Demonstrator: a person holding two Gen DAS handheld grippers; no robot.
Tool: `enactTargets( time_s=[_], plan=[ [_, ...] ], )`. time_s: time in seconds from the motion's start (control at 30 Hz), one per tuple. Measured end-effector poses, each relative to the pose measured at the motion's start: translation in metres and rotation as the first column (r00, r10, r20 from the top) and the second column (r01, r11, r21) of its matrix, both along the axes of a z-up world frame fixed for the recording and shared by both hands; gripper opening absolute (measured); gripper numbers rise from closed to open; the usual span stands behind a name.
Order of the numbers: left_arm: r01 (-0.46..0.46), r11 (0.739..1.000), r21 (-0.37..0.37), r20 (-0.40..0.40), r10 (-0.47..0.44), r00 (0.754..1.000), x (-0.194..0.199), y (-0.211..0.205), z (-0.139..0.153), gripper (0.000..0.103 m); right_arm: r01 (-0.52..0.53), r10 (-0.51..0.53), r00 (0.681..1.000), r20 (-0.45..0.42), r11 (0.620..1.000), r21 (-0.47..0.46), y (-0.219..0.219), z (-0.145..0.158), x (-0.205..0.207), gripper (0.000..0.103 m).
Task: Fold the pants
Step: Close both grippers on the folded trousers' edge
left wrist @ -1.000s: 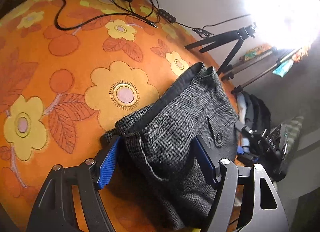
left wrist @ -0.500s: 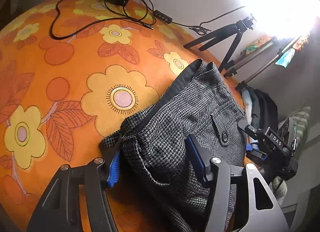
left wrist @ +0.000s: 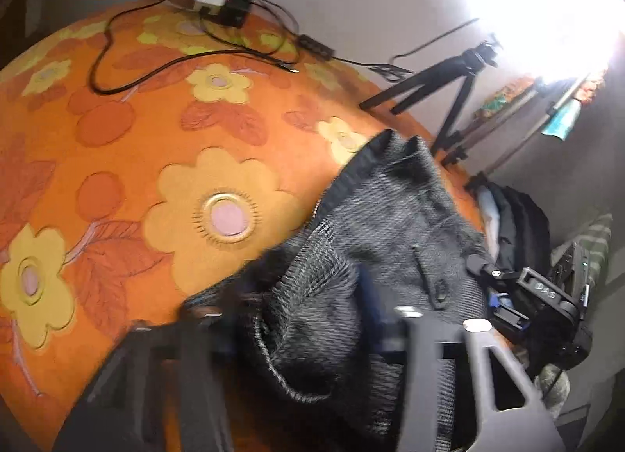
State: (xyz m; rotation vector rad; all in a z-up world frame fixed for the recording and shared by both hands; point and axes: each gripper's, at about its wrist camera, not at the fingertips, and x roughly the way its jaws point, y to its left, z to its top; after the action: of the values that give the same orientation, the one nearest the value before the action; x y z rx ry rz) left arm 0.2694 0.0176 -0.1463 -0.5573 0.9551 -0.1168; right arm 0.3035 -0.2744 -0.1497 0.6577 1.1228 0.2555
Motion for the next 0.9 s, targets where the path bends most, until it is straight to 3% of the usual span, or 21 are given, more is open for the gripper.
enactTargets(
  time_s=[0.03,0.13,0.3,0.67,0.8,0.87,0.9],
  plan=[
    [0.009,1.0,-0.01,-0.003,-0.009,1.0,0.001,-0.001,0.002,0.029,-0.002,0.002,1.0,0.002,1.0,0.003,0.002,0.001,0.0,0.032],
    [0.018,1.0,-0.015,0.009,-0.018,1.0,0.0,0.001,0.007,0.024,-0.014,0.015,0.999,0.034,1.0,-0.026,0.008,0.012,-0.001,0.025],
    [0.05,0.999,-0.01,0.048,-0.05,0.998,-0.006,0.003,0.021,0.019,-0.027,0.03,0.997,0.077,0.999,-0.041,0.014,0.032,-0.004,0.021],
    [0.067,0.998,-0.003,0.099,-0.066,0.993,-0.012,0.004,0.035,0.017,-0.054,0.069,0.986,0.154,0.994,-0.097,0.029,0.068,-0.016,0.019],
    [0.087,0.996,-0.027,0.043,-0.085,0.995,-0.009,0.009,0.022,0.018,-0.06,0.079,0.984,0.158,0.991,-0.121,0.031,0.072,-0.018,0.019],
    [0.084,0.996,-0.022,0.0,-0.084,0.996,-0.009,0.011,0.014,0.022,-0.063,0.081,0.987,0.141,0.989,-0.132,0.032,0.066,-0.018,0.019],
    [0.087,0.996,-0.02,-0.021,-0.087,0.996,-0.01,0.012,0.012,0.029,-0.065,0.085,0.988,0.131,0.987,-0.144,0.033,0.062,-0.018,0.019]
  ],
)
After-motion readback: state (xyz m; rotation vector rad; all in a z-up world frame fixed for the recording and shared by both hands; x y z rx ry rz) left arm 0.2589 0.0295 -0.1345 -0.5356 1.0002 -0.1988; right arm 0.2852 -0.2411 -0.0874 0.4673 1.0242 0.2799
